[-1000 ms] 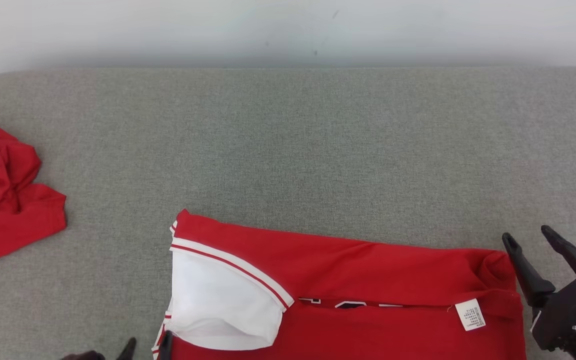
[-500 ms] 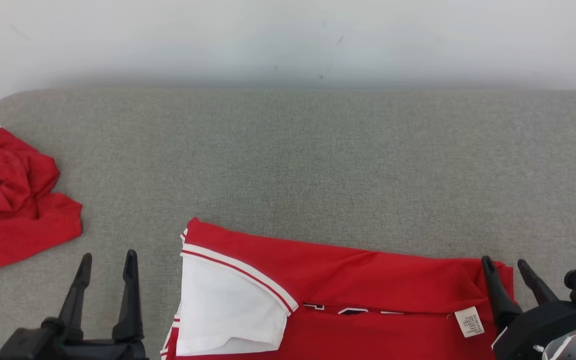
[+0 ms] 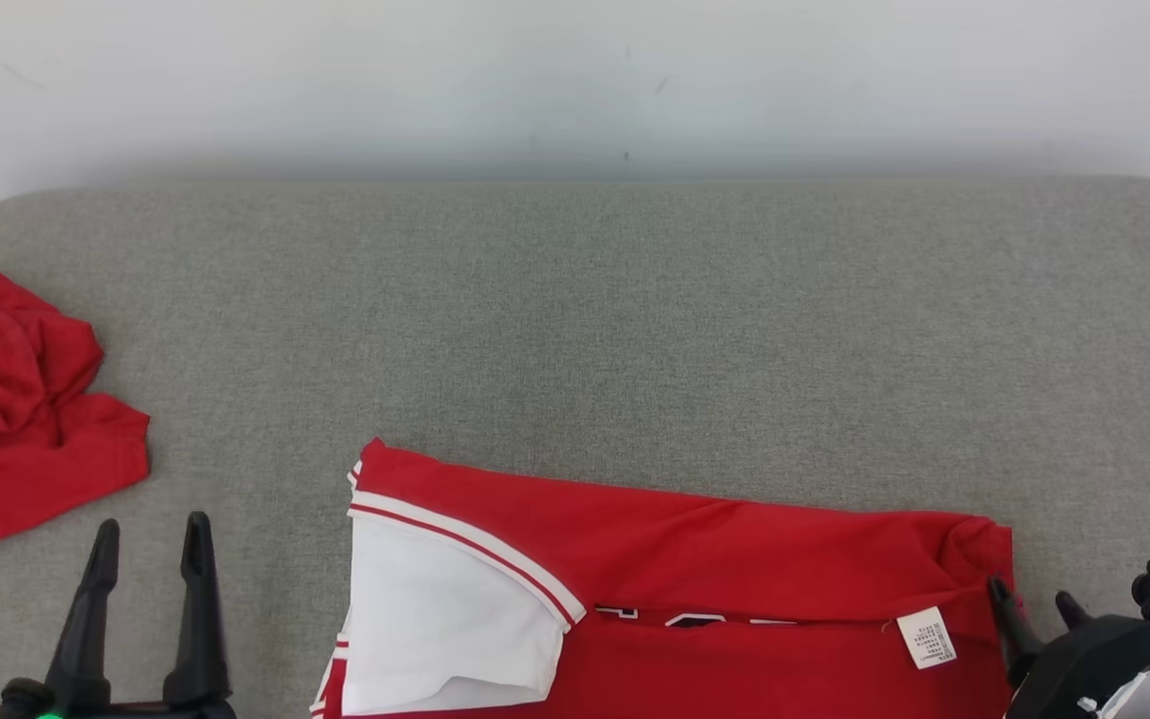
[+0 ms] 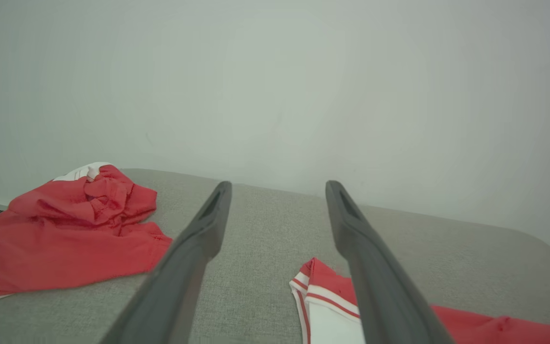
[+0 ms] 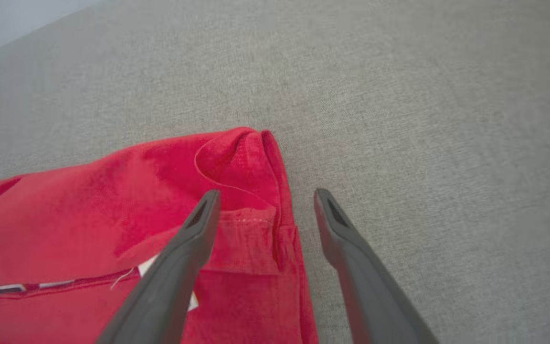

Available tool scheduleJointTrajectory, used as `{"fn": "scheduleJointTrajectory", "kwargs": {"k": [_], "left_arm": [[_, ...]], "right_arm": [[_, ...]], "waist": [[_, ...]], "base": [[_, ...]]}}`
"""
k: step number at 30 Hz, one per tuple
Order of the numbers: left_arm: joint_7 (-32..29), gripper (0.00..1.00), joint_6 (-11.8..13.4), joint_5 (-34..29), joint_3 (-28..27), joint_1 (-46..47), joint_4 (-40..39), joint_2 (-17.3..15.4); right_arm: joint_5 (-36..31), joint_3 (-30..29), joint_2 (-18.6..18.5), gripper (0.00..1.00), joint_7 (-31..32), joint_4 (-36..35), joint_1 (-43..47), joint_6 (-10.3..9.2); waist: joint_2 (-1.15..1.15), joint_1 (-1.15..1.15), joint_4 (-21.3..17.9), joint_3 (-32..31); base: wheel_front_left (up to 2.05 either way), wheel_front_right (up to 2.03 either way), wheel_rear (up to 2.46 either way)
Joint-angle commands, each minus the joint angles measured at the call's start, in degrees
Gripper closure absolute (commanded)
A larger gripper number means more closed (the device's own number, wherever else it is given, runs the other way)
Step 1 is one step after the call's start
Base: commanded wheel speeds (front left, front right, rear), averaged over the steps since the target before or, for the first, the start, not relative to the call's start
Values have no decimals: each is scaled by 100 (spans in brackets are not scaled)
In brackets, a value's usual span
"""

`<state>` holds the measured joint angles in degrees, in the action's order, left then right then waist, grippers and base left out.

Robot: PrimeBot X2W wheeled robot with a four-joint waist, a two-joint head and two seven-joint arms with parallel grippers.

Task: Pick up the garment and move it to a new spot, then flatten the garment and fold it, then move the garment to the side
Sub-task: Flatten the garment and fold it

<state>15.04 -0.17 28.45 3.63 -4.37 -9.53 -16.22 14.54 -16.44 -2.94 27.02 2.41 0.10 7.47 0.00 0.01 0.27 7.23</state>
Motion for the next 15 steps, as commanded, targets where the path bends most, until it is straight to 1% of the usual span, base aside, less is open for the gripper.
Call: {"fn": "scheduleJointTrajectory", "kwargs": {"k": [1,5,9,15], "left_arm": [[13,0,-94,-66,-29,-28,44,97],[14,0,-237,-195,-58,30,166,250],[14,0,-303,-261,-69,75,272,356],[14,0,-380,-317,-54,94,379,422]], "right_arm": [[22,-43,9,0,115,101,-30,6],[48,-66,9,0,331,215,-71,6],[11,-50,8,0,513,340,-83,6],[15,29,10,0,713,572,-95,6]], "waist": [[0,-1,26,62],[0,-1,71,129],[0,-1,99,161],[0,-1,113,164]], "base": [[0,0,0],[0,0,0],[0,0,0],[0,0,0]]}}
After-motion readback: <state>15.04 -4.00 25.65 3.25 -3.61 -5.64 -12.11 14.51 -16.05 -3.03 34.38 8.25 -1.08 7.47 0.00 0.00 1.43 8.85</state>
